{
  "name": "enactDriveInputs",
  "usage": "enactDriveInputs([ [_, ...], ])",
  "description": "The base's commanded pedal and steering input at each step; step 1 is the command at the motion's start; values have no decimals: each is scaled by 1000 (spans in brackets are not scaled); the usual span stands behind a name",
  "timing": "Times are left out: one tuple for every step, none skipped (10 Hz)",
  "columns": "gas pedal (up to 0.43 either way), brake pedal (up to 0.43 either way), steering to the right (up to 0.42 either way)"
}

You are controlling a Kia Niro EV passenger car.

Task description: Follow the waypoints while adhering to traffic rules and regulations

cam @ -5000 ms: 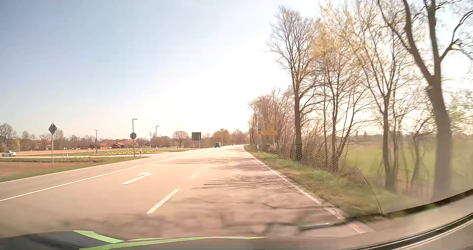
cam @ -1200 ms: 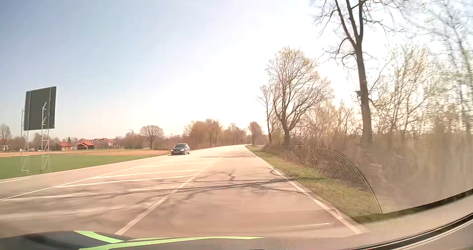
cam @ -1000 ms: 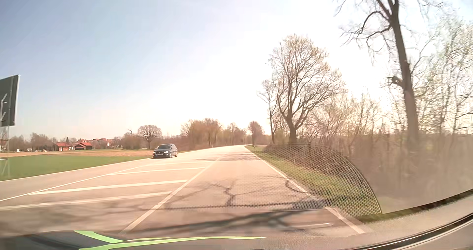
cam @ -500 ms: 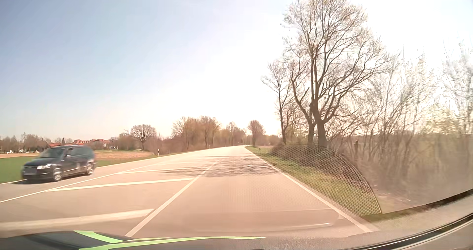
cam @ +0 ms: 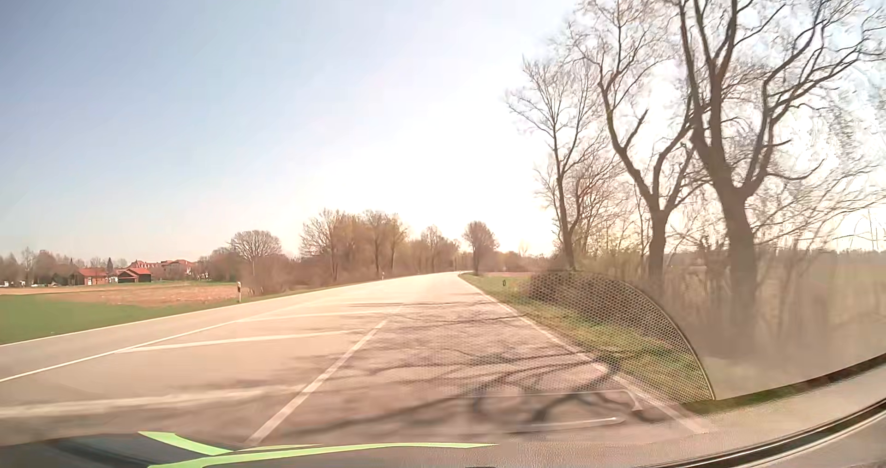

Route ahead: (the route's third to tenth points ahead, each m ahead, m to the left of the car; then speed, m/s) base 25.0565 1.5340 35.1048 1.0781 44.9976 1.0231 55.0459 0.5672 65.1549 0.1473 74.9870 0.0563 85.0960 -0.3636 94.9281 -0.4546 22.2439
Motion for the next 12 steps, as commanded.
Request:
enactDriveInputs([
  [47,0,0],
  [47,0,0],
  [39,0,0],
  [39,0,0],
  [39,0,0],
  [47,0,0],
  [47,0,0],
  [59,0,0],
  [59,0,0],
  [79,0,0],
  [98,0,0],
  [110,0,0],
])
